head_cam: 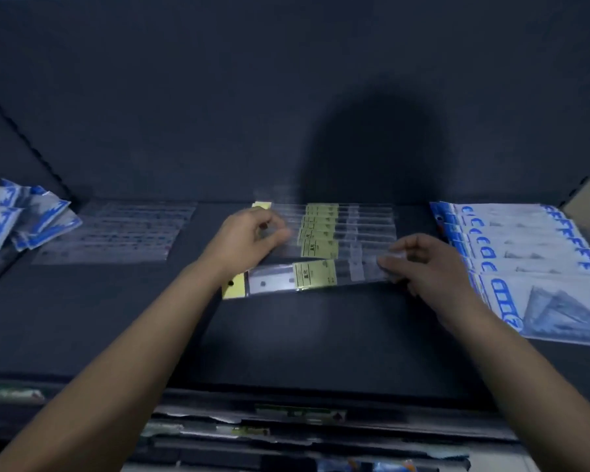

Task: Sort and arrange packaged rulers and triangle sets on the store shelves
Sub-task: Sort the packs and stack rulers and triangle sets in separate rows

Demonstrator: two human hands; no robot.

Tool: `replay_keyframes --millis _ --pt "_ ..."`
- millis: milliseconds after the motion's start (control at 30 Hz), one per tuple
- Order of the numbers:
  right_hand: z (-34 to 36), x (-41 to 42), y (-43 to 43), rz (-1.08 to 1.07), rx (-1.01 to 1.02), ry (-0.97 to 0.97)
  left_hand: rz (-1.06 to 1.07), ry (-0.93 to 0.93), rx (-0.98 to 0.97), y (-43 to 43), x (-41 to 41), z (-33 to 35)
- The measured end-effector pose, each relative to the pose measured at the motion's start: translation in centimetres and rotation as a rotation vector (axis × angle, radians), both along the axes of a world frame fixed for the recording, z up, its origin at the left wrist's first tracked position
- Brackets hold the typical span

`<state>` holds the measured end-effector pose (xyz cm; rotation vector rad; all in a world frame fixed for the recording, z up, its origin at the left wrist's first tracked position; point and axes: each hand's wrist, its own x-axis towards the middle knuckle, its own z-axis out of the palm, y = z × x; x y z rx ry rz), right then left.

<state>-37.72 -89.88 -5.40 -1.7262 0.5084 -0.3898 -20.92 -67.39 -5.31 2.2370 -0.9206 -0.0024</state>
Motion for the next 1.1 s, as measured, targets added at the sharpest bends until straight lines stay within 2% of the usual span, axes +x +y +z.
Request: replay_keyframes --millis 100,167,267,433,767,1100 --pt "-0.7 1.7 -0.2 -0.031 -0.004 -0.06 0.034 0.067 -0.069 -0.1 -1.5 0.1" --pt "-1.0 2.2 -0.3 -0.024 -0.134 -0.057 0.02 0.018 -0.021 -0.2 -1.8 -0.1" --pt "-1.5 2.2 -0.4 -0.026 -0.294 -0.029 -0.001 -0.15 0.085 -0.4 -2.0 -0.8" --pt "-2.2 2.6 -1.0 -0.04 -0.596 -0.01 -0.037 -0.201 0.016 -0.6 -1.8 -2.2" --pt "-2.3 2.8 -0.8 -0.089 -0.591 0.019 -0.042 -0.237 0.008 -0.4 -0.9 -2.5" --pt "-1.9 2.8 -0.1 -0.053 -0.747 0.032 0.021 -0.284 0.126 -0.4 -1.7 -1.7"
